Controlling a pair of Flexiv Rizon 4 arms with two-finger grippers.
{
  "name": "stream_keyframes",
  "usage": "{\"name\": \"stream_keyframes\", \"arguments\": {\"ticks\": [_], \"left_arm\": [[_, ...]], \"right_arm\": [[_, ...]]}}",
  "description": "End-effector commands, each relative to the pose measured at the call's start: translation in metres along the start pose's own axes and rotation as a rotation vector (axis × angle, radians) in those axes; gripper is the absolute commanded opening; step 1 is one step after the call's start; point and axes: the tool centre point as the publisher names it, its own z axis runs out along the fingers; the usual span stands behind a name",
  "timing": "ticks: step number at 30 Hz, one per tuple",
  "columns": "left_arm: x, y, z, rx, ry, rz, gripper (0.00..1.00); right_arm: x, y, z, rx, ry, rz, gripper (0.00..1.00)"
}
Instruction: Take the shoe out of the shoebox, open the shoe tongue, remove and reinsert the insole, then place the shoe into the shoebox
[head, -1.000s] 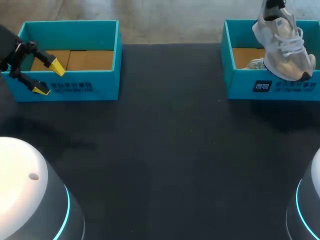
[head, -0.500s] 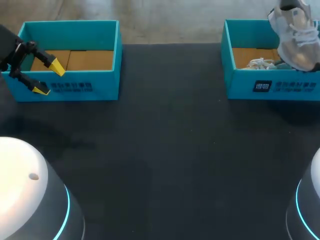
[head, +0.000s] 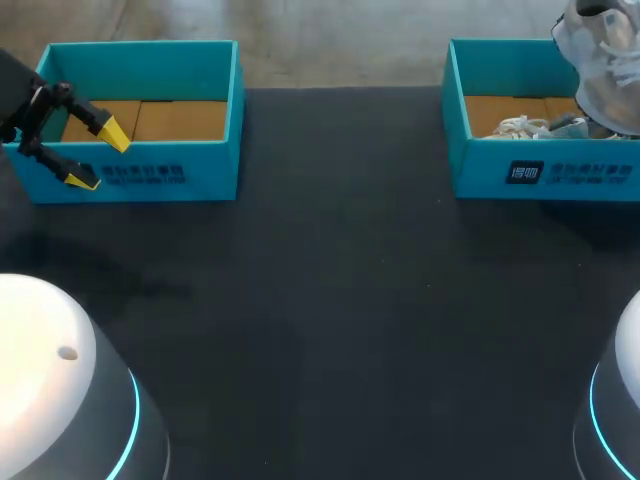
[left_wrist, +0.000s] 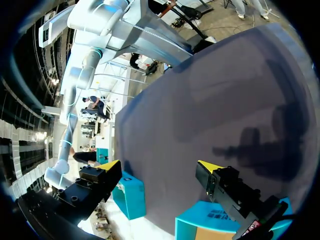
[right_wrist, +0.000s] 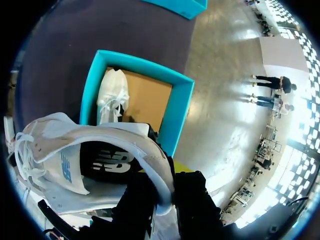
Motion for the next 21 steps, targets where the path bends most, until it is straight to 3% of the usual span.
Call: {"name": "stream_keyframes", "arguments": {"ticks": [1,6,9,11,14,21], "left_arm": [[0.0,-0.001,0.0,-0.001,0.002,0.0,1.0],[0.0,-0.001,0.0,-0.001,0.002,0.0,1.0],[0.0,-0.001,0.0,-0.001,0.002,0.0,1.0],[0.0,-0.001,0.0,-0.001,0.002,0.0,1.0],[0.0,-0.001,0.0,-0.001,0.002,0.0,1.0],[0.0,-0.001,0.0,-0.001,0.002,0.0,1.0]], "right_arm": [[0.0,0.0,-0.002,0.001,0.0,-0.001,0.0],[0.0,0.0,-0.002,0.001,0.0,-0.001,0.0],[-0.006,0.008,0.004,0.028,0.047,0.069,0.0],[-0.006,0.01,0.006,0.003,0.059,0.104,0.0],[-0.007,0.006,0.008,0.025,0.078,0.181,0.0],[-0.006,-0.011,0.007,0.151,0.163,0.443,0.0]]}}
